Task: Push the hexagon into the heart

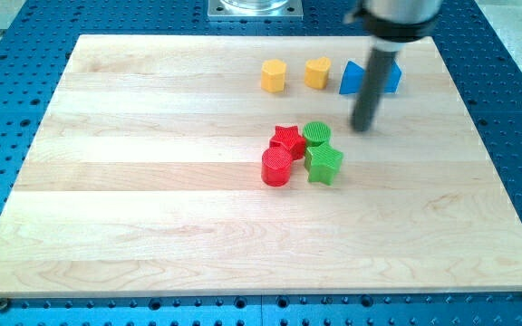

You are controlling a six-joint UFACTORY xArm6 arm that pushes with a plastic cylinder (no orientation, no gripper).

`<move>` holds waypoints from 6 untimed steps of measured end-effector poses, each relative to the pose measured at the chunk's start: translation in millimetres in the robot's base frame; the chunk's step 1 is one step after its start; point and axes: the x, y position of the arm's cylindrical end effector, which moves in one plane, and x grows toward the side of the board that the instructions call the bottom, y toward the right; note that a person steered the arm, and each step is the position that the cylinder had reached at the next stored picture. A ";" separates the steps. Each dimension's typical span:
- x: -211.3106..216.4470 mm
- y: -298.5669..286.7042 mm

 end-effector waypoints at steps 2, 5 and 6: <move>-7.5 -152.1; -84.4 -140.6; -107.7 -106.3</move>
